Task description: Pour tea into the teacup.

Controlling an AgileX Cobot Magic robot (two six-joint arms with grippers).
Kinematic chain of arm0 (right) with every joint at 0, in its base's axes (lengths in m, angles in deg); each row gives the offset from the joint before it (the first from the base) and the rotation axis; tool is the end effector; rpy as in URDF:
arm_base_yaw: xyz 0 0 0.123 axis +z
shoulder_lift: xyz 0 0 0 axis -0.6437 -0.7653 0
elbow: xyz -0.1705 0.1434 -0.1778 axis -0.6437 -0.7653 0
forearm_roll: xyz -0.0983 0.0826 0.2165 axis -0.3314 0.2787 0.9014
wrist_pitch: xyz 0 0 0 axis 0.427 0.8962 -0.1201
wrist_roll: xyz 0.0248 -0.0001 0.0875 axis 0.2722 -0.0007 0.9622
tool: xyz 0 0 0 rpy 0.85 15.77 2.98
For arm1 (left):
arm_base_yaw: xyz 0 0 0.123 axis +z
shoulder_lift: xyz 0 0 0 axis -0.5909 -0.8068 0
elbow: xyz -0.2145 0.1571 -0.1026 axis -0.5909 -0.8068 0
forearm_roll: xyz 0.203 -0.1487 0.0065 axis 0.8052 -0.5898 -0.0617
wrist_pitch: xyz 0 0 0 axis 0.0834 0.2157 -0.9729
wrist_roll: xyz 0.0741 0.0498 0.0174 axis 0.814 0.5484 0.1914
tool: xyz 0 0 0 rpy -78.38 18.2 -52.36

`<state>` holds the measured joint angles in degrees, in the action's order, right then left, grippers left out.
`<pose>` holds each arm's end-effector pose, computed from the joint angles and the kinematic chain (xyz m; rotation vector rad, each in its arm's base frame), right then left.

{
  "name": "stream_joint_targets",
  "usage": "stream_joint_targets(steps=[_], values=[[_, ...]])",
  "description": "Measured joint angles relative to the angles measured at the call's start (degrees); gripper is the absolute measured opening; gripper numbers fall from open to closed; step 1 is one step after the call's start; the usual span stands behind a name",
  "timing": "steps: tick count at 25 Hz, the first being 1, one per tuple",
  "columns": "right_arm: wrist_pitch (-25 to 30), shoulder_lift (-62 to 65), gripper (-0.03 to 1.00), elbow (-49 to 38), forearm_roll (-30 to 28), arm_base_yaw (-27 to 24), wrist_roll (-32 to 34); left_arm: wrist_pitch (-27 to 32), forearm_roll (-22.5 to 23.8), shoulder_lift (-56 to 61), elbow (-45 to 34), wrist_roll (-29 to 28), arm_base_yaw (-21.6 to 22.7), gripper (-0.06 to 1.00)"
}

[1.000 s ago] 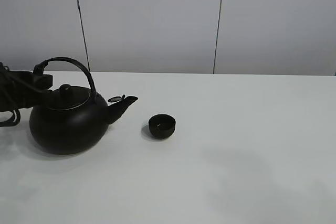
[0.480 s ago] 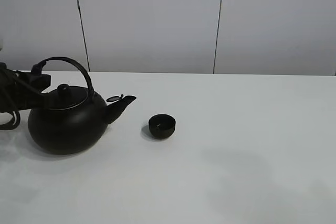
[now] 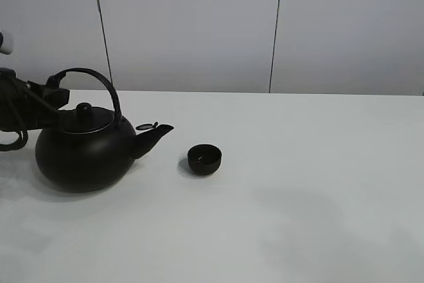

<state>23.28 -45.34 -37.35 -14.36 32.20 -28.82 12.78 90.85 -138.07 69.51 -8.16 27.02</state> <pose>-0.0050 0.0031 0.2668 0.1481 2.0772 -0.0428 0.3066 -0.0683 0.1231 0.4457 1.7631 -0.1750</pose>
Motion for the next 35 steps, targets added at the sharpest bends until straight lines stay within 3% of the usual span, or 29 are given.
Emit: stream_joint_targets(steps=[16,35], values=[[-0.1,0.0,0.55,0.0,0.0,0.0,0.0,5.5,1.0,2.0,6.4,-0.3,-5.4,0.11],[-0.1,0.0,0.55,0.0,0.0,0.0,0.0,8.6,0.8,1.9,7.1,-0.3,-5.6,0.11]])
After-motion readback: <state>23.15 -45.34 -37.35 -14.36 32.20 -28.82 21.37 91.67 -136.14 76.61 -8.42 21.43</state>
